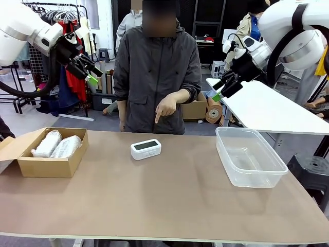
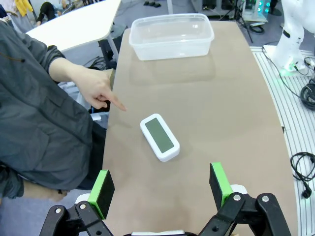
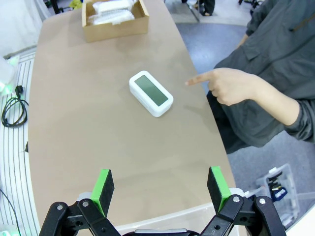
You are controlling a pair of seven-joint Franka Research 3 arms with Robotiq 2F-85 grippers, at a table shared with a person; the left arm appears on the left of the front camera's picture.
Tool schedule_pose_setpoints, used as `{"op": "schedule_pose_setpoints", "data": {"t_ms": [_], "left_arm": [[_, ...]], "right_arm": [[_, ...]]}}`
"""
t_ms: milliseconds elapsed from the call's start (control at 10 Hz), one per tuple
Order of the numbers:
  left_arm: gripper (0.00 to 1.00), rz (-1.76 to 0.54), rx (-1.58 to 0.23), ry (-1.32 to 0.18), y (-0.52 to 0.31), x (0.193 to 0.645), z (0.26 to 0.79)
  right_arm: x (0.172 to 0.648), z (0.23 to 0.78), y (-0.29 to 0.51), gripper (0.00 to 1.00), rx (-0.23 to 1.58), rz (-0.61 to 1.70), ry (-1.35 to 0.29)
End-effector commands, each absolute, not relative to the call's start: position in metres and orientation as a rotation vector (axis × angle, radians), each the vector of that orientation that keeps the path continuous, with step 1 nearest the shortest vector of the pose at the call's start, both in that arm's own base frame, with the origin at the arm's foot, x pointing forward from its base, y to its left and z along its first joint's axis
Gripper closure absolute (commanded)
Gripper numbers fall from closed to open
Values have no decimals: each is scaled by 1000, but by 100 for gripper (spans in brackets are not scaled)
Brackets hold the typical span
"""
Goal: Separate and place wrapped and unwrapped clocks.
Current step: Pick up the Digital clock indicated by the person.
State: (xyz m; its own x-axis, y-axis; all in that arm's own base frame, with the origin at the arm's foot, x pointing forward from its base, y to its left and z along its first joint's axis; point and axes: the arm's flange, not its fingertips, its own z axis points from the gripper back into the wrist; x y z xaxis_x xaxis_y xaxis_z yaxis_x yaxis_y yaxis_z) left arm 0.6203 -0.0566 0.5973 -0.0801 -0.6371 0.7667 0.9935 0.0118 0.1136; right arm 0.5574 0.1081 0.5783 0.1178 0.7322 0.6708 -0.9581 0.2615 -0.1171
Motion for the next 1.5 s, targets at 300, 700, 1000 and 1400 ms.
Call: {"op": "schedule_pose_setpoints", "data": {"t_ms": [300, 700, 1000, 1400], "left_arm": [[0, -1501, -593, -785, -57, 620, 599], [0, -1501, -593, -785, -57, 620, 599], [0, -1501, -593, -785, -57, 620, 599], [0, -1501, -593, -785, -57, 620, 599]], "right_arm": [[556, 579, 108, 0, 380, 1284, -708], [556, 579, 108, 0, 380, 1284, -708], [556, 579, 108, 0, 380, 1284, -708], [556, 579, 108, 0, 380, 1284, -708]]}}
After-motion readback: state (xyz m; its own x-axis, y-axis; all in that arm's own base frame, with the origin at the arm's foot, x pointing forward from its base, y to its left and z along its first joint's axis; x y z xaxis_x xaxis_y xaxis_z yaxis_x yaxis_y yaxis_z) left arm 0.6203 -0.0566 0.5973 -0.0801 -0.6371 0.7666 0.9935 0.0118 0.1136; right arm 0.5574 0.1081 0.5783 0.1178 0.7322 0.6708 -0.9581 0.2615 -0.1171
